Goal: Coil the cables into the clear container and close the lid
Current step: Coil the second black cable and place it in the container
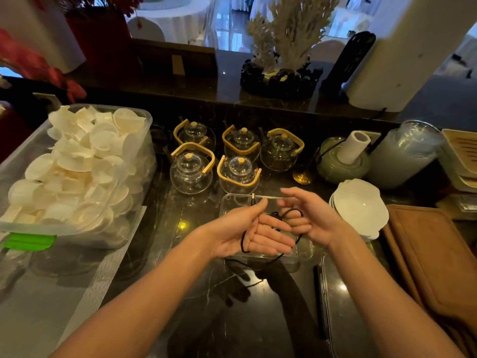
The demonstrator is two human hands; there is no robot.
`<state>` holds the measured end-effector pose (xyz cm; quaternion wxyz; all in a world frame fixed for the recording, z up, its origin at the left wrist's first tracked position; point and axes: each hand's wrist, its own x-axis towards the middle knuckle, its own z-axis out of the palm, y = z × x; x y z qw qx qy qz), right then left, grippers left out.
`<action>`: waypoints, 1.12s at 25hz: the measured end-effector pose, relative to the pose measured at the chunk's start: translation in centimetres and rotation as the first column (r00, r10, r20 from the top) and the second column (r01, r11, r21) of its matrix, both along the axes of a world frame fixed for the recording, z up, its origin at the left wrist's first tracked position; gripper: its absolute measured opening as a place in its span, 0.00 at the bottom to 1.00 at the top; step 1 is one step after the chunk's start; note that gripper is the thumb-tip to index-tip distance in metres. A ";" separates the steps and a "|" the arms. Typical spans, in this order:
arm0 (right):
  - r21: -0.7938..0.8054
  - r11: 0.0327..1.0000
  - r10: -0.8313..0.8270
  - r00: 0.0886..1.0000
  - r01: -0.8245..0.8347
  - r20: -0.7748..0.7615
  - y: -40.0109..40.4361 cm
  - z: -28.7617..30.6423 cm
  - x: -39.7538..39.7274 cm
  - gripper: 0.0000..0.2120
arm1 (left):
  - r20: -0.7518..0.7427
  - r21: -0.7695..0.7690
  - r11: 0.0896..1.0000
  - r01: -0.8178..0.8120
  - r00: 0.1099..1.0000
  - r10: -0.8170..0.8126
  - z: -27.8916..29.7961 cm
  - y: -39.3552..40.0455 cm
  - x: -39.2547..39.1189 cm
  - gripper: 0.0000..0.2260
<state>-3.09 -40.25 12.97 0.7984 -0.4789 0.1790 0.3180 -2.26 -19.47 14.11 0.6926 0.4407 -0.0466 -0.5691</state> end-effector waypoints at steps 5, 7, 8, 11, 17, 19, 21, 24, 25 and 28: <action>-0.167 0.985 -0.033 0.998 0.042 0.053 -0.1 3.4 1.5 0.06 | 0.065 0.061 0.998 0.026 0.997 -0.029 -0.5 -0.3 0.3 0.42; -0.167 0.982 -0.070 0.994 0.083 0.084 0.4 4.2 1.5 0.02 | 0.078 0.072 0.996 -0.057 0.996 0.051 -0.9 -0.6 0.3 0.38; -0.170 0.980 -0.088 0.990 0.106 0.110 0.6 4.5 1.4 0.02 | 0.084 0.071 0.991 -0.110 0.991 0.104 -1.2 -0.8 0.3 0.36; -0.276 0.949 -0.073 0.960 0.150 0.268 1.5 5.4 0.7 0.07 | 0.062 0.049 0.977 -0.207 0.977 0.204 -1.8 -1.1 0.5 0.37; -0.414 0.887 0.013 0.886 0.204 0.464 5.4 4.2 -3.9 0.07 | 0.085 0.011 0.889 -0.458 0.886 0.455 -1.0 -2.0 1.7 0.29; -0.382 0.907 0.010 0.900 0.175 0.435 6.8 3.0 -6.1 0.13 | 0.081 -0.061 0.856 -0.514 0.852 0.517 -0.3 -2.4 2.5 0.28; -0.399 0.906 0.019 0.929 0.140 0.370 7.5 1.8 -7.6 0.20 | 0.031 -0.154 0.837 -0.525 0.844 0.535 0.7 -2.5 2.9 0.26; -0.536 0.842 0.087 0.963 0.066 0.256 6.8 -0.2 -8.4 0.29 | 0.001 -0.230 0.863 -0.449 0.887 0.462 1.4 -2.2 2.9 0.25; -0.526 0.849 0.083 0.974 0.041 0.211 6.2 -0.8 -8.2 0.29 | 0.009 -0.231 0.879 -0.417 0.903 0.430 1.4 -2.1 2.8 0.25; -0.291 0.956 0.005 0.995 0.025 0.101 4.2 -1.8 -7.2 0.23 | 0.035 -0.202 0.924 -0.325 0.940 0.338 1.3 -1.5 2.3 0.26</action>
